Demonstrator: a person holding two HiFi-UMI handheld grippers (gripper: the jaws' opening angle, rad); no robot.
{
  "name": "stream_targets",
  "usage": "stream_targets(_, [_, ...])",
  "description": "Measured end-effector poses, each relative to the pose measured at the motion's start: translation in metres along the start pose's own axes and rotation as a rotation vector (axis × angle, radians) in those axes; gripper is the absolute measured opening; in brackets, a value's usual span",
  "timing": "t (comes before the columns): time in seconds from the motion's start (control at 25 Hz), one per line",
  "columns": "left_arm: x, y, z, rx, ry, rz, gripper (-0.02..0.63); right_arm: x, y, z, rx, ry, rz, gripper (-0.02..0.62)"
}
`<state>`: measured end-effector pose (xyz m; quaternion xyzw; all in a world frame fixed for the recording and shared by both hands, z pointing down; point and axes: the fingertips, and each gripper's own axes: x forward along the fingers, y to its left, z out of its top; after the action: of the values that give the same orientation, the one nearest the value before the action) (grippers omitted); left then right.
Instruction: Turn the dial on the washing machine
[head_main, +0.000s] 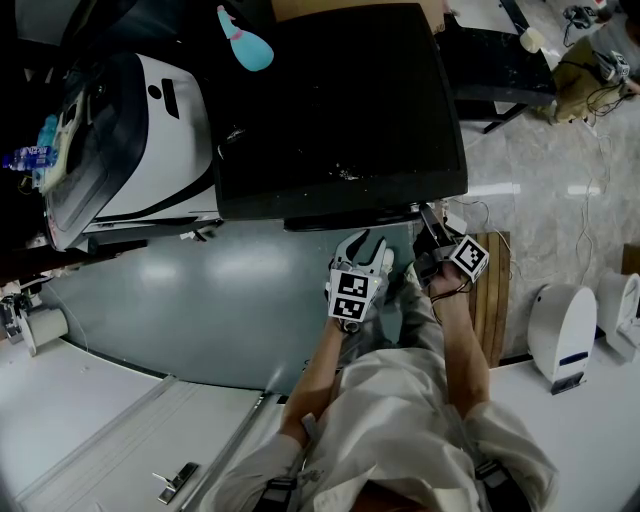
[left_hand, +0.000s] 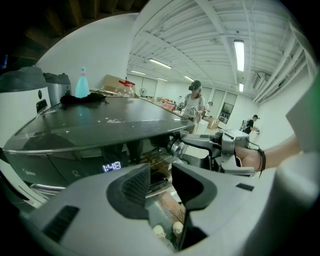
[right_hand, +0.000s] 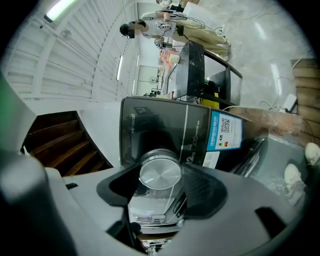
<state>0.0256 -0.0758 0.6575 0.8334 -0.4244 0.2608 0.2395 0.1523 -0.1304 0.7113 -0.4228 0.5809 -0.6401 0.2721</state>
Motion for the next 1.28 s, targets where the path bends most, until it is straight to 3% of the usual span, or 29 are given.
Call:
stream_targets(0.32, [-0.001, -0.001, -0.001, 0.003, -0.002, 0.003, 0.14, 0.0, -0.003, 0.0, 0.072, -0.025, 0.021, 0.268])
stream_targets(0.44, [-0.002, -0.002, -0.001, 0.004, -0.003, 0.003, 0.14, 0.0, -0.002, 0.0, 0.045, -0.018, 0.01, 0.271])
stream_targets(0.96, [-0.006, -0.007, -0.001, 0.012, -0.01, -0.008, 0.14, 0.002, 0.003, -0.005, -0.242, 0.09, -0.096, 0.305])
stream_targets(1.28, [-0.01, -0.001, -0.002, 0.008, -0.012, 0.001, 0.14, 0.001, 0.005, -0.009, -0.51, 0.134, -0.18, 0.307])
